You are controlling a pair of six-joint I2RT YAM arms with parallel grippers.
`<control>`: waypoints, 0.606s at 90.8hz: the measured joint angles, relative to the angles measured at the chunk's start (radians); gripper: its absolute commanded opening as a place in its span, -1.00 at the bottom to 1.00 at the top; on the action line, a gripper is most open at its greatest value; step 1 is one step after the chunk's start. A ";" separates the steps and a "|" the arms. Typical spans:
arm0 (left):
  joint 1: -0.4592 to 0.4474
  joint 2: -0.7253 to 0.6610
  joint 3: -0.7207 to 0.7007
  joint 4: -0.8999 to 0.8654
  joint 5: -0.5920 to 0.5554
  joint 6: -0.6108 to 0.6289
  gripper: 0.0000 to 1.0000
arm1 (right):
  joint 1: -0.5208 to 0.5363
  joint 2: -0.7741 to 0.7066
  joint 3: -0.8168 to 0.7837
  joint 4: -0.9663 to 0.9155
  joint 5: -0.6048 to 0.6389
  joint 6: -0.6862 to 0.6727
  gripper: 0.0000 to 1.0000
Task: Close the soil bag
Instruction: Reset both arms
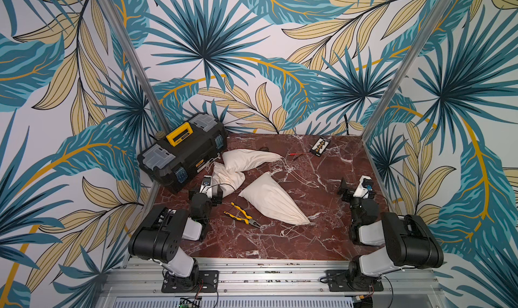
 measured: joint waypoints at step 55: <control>0.094 -0.011 0.142 -0.117 0.137 -0.049 1.00 | 0.000 0.000 0.037 -0.063 -0.037 -0.020 0.98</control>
